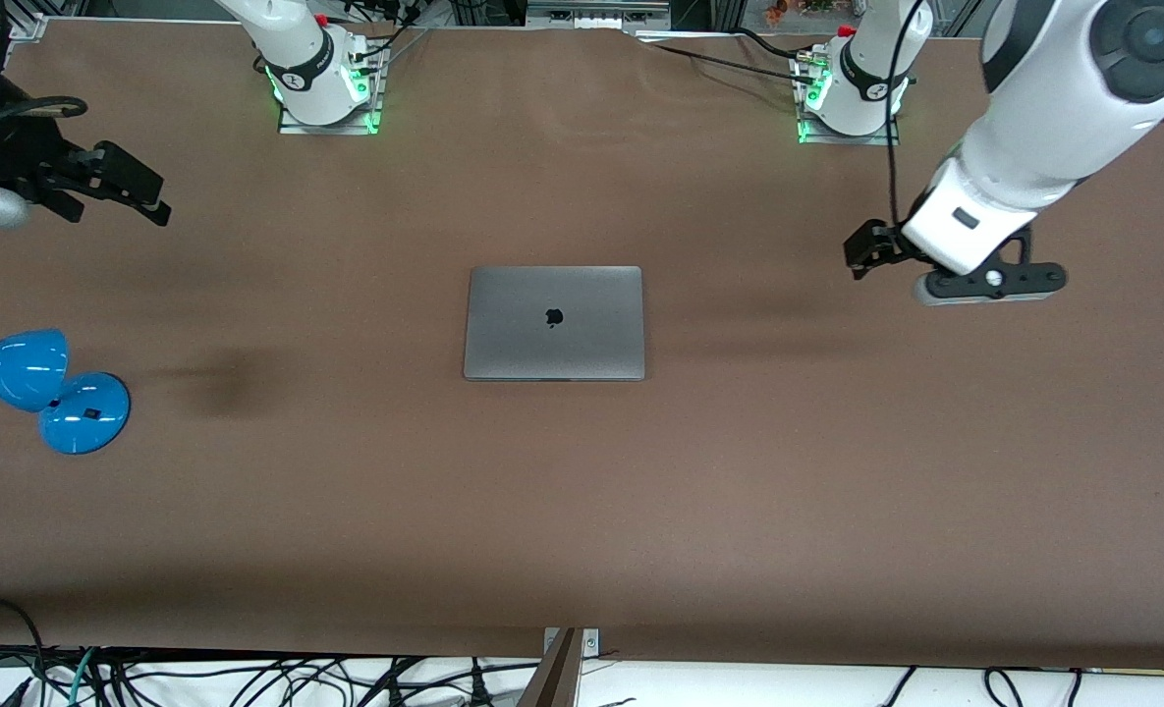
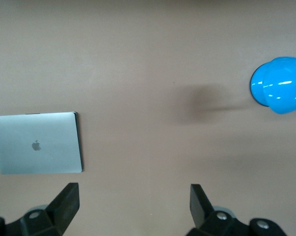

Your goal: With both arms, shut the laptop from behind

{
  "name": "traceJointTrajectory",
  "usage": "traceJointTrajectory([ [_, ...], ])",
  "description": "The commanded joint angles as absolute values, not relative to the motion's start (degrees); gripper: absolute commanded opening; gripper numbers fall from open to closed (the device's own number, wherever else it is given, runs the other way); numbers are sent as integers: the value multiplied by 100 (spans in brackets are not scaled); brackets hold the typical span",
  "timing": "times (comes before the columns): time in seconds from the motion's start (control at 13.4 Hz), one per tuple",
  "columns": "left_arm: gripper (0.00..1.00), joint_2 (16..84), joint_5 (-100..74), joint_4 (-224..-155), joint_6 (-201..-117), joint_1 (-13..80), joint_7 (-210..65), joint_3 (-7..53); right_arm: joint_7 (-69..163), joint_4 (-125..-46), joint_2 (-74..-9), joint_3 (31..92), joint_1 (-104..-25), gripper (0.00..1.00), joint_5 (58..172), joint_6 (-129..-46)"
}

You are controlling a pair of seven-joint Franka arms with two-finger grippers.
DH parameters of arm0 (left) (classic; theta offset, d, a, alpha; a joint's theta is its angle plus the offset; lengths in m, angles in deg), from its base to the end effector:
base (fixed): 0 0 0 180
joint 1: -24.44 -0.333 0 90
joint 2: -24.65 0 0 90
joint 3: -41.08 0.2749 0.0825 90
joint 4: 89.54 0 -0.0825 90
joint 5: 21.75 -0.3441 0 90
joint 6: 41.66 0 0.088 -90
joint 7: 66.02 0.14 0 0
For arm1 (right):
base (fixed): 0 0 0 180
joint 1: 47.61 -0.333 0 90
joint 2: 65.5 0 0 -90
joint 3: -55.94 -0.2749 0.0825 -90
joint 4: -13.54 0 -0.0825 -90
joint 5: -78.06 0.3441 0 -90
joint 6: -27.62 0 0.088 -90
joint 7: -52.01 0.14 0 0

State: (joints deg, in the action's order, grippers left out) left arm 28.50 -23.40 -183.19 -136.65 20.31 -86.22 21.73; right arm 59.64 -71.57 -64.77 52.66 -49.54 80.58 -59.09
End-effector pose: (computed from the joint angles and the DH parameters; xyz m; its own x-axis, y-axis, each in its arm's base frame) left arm 0.5172 -0.1326 0.4969 0.9958 0.0843 -0.0353 0.0836 -0.9963 -0.0197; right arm 0.5106 0.0528 0.5756 0.9992 -0.0396 0.0092 -0.0391 -0.9982 -0.0462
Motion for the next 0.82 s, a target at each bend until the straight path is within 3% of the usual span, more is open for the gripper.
traceJointTrajectory([
  [0.0,100,2422,-2369,-18499,-13527,2065,-8221,2506,5423,-7286,-6576,5269,-4744,100,8079,-5851],
  [0.3,100,2263,-2325,-18481,-13333,2337,-7553,3078,5307,-7391,-6576,5269,-4699,100,7719,-5877],
  [0.52,100,2271,-2194,-18175,-13026,3399,-7525,4254,5368,-7409,-6576,5269,-4699,100,7701,-5982],
  [0.75,100,2324,-2201,-17805,-13016,3586,-7508,4389,5377,-7409,-6568,5269,-4690,100,7718,-5983],
])
